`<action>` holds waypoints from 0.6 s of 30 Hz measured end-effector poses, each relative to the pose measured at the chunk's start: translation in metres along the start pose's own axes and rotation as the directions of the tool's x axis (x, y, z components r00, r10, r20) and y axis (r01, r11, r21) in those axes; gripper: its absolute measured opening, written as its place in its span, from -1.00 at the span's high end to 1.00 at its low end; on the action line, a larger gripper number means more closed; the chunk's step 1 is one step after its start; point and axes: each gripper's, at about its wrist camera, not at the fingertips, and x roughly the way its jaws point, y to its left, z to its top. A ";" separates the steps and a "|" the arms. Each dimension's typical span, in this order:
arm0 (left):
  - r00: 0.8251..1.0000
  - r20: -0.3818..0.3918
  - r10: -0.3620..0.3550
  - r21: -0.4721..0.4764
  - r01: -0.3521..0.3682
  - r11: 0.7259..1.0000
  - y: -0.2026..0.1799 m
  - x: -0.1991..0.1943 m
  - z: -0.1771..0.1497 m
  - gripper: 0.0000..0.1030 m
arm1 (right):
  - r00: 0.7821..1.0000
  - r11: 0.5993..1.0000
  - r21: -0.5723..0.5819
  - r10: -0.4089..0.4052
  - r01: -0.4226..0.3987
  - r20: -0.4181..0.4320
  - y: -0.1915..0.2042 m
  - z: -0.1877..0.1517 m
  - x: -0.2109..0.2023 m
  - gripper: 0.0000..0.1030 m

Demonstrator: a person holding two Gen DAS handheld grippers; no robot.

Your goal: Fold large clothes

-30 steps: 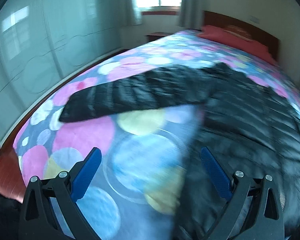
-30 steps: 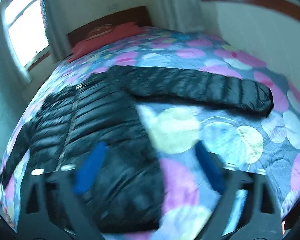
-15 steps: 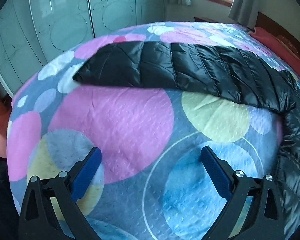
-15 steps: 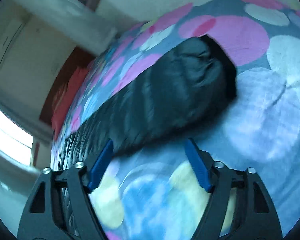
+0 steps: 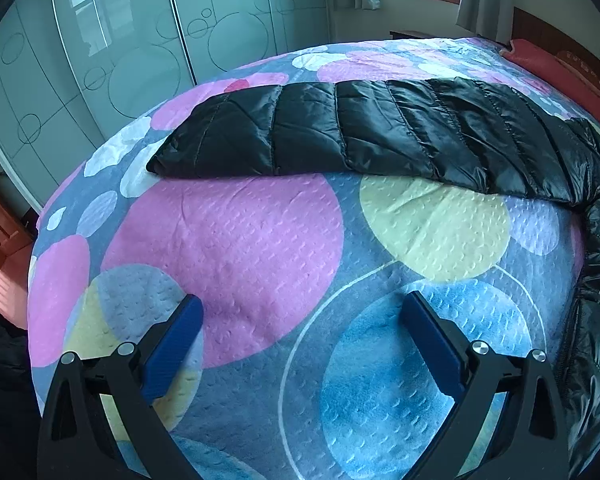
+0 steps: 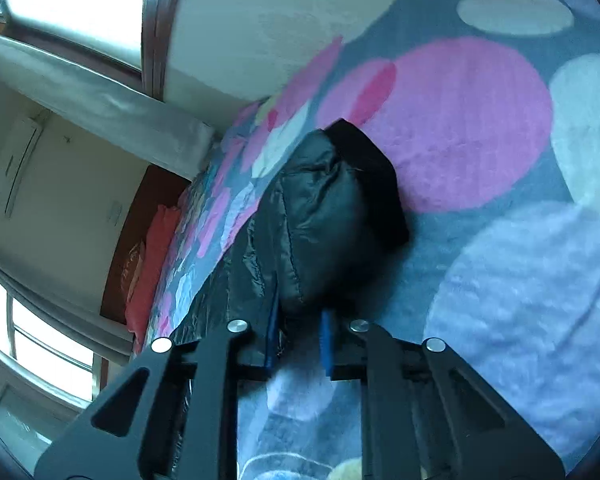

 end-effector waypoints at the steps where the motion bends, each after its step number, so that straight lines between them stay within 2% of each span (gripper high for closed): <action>1: 1.000 0.001 0.002 0.001 -0.002 1.000 0.000 -0.001 -0.001 -0.93 | 1.000 0.999 -0.031 -0.007 0.007 0.007 0.007 0.001 0.001 0.78; 4: 1.000 0.006 0.012 0.004 -0.012 1.000 -0.002 -0.001 -0.002 -0.93 | 1.000 0.986 -0.169 -0.003 0.008 0.028 0.044 -0.006 -0.007 0.79; 6: 1.000 0.008 0.016 0.005 -0.016 1.000 -0.002 -0.001 -0.002 -0.93 | 0.999 0.948 -0.319 0.017 -0.005 0.033 0.088 -0.024 -0.012 0.79; 10: 1.000 0.012 0.017 0.005 -0.017 1.000 -0.002 -0.001 -0.003 -0.93 | 0.998 0.844 -0.533 0.064 -0.060 -0.010 0.163 -0.074 -0.015 0.79; 12: 1.000 0.014 0.018 0.005 -0.018 1.000 -0.002 -0.001 -0.003 -0.93 | 0.993 0.772 -0.625 0.088 -0.115 -0.074 0.206 -0.111 -0.006 0.79; 15: 1.000 0.016 0.017 0.004 -0.017 1.000 -0.002 -0.001 -0.003 -0.93 | 0.981 0.701 -0.687 0.102 -0.190 -0.168 0.250 -0.157 0.008 0.79; 17: 1.000 0.017 0.015 0.002 -0.015 1.000 -0.001 -0.002 -0.005 -0.93 | 0.965 0.634 -0.732 0.095 -0.249 -0.246 0.285 -0.201 0.021 0.79; 18: 1.000 0.017 0.012 0.001 -0.013 1.000 -0.001 -0.002 -0.005 -0.93 | 0.958 0.615 -0.741 0.095 -0.269 -0.269 0.294 -0.214 0.022 0.79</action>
